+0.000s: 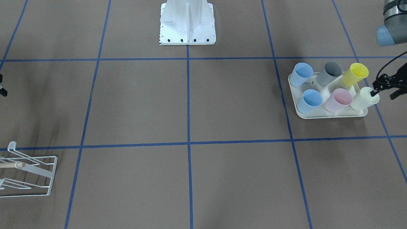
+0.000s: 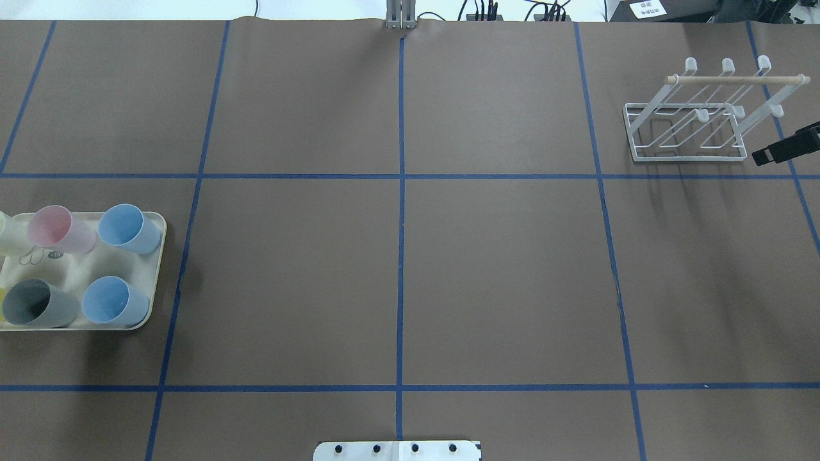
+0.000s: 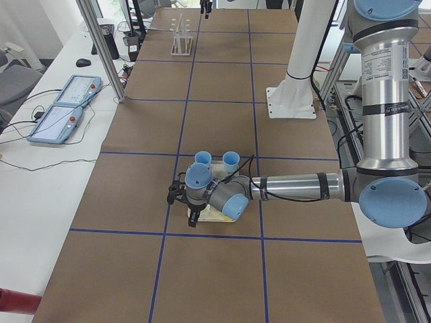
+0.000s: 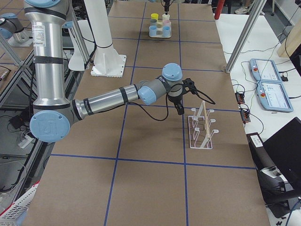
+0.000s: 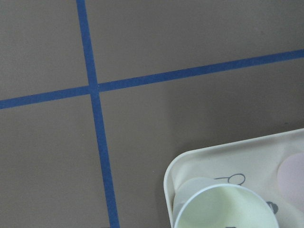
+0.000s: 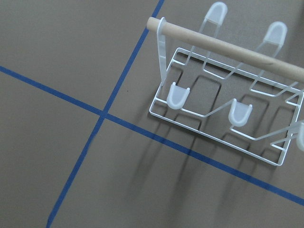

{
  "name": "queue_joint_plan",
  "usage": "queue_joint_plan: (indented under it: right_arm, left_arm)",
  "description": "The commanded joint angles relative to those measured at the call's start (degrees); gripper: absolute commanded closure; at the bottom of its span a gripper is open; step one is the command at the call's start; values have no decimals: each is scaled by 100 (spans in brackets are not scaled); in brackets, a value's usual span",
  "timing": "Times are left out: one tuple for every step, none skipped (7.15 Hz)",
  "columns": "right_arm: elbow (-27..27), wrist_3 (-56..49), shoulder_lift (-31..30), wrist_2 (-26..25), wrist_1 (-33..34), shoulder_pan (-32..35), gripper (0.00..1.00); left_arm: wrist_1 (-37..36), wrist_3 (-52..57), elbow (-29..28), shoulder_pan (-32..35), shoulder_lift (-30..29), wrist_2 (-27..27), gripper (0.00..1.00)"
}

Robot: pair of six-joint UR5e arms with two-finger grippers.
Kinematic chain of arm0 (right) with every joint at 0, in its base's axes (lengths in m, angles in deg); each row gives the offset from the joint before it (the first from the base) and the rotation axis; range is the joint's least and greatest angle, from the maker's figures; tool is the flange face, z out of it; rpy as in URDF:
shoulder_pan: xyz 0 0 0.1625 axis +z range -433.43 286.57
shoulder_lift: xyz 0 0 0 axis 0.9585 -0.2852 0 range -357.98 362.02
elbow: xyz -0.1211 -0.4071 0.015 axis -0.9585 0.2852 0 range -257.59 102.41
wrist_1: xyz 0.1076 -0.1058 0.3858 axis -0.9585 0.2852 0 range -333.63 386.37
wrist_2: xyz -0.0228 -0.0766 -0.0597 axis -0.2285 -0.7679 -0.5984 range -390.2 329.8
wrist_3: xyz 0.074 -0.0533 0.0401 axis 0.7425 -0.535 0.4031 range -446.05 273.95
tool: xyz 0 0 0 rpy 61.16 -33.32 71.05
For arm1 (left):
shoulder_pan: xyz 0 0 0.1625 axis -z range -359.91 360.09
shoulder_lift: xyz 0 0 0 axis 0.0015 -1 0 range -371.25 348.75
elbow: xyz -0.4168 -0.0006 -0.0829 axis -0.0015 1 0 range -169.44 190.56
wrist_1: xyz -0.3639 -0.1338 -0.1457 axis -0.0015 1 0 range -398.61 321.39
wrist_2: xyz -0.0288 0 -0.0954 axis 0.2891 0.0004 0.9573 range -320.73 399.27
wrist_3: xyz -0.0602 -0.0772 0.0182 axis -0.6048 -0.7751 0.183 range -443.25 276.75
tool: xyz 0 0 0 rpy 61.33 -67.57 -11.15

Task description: Transfer IKEA cup to right arm and place on rack

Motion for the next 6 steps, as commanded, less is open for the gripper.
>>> queue_joint_plan:
  right_arm:
    - [4,0,-1,-2,1,-2,0]
    - [13,0,-1,-2,1,-2,0]
    - [13,0,-1,-2,-8,-2,0]
    - [13,0,-1,-2,1,-11,0]
    - [13,0,-1,-2,1,-11,0]
    - [13,-8,-1,-11,-8,-11,0]
  left_arm:
    - [-8,12,-3,-97,-1,-1,69]
    - [-8,20,-3,-98,-1,-1,73]
    - [-16,29,-3,-98,7,-1,79]
    - [-17,38,-12,-98,7,-1,83]
    - [-17,47,-12,-98,7,-1,87]
    - [-8,38,-3,-89,7,-1,100]
